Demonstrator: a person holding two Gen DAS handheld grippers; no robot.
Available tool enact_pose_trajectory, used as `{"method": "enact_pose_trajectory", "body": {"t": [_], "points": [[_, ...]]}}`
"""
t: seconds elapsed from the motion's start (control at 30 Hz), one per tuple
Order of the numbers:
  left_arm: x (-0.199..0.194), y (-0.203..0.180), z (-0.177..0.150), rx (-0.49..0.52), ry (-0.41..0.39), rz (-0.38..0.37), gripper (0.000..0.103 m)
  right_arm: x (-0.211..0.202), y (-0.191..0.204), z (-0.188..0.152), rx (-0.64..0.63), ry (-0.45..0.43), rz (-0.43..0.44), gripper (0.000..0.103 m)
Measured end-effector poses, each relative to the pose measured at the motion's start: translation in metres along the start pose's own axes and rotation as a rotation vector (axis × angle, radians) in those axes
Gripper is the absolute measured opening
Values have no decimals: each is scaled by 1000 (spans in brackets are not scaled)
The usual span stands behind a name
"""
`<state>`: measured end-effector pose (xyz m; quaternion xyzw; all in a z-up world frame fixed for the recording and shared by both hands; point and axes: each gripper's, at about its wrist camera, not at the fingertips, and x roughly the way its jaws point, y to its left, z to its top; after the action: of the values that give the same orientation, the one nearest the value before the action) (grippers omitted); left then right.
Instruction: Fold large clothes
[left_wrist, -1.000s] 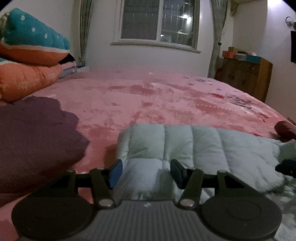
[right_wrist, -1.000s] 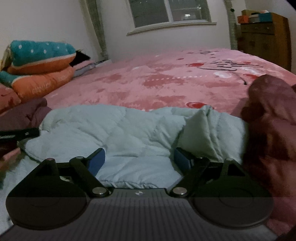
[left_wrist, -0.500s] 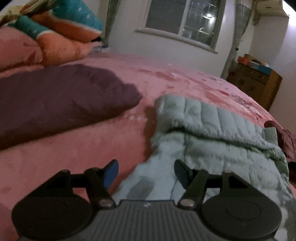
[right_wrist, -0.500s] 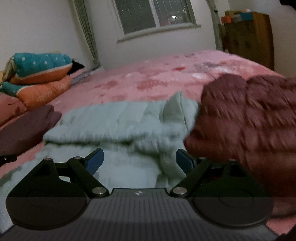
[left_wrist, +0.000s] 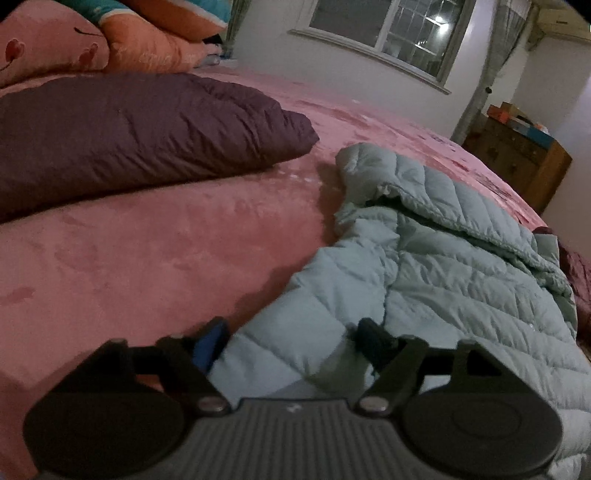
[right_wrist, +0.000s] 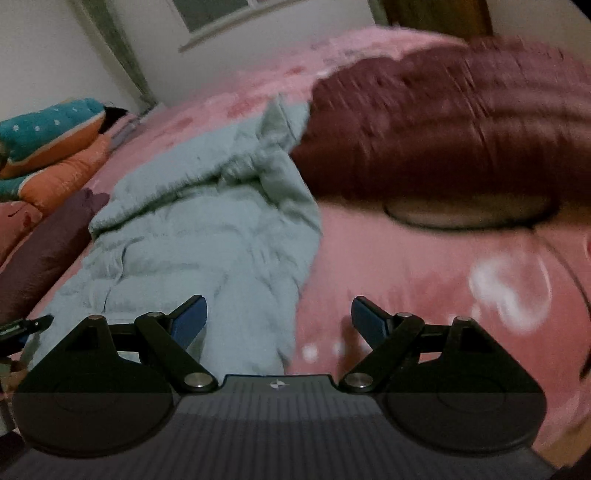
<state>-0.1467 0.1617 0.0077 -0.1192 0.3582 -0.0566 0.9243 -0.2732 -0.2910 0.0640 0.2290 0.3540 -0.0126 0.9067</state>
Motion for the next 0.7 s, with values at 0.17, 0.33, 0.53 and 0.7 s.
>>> {"method": "enact_pose_trajectory", "body": {"t": [0.17, 0.33, 0.53, 0.7], "points": [[4, -6, -6, 29, 13, 5, 89, -4, 5, -11, 12, 50, 24, 103], [4, -16, -12, 94, 29, 2, 95, 3, 22, -22, -32, 123, 91, 103], [0, -20, -18, 129, 40, -13, 91, 13, 43, -32, -127, 190, 105, 103], [-8, -23, -21, 126, 38, -40, 61, 19, 45, -34, -92, 192, 106, 103]]}}
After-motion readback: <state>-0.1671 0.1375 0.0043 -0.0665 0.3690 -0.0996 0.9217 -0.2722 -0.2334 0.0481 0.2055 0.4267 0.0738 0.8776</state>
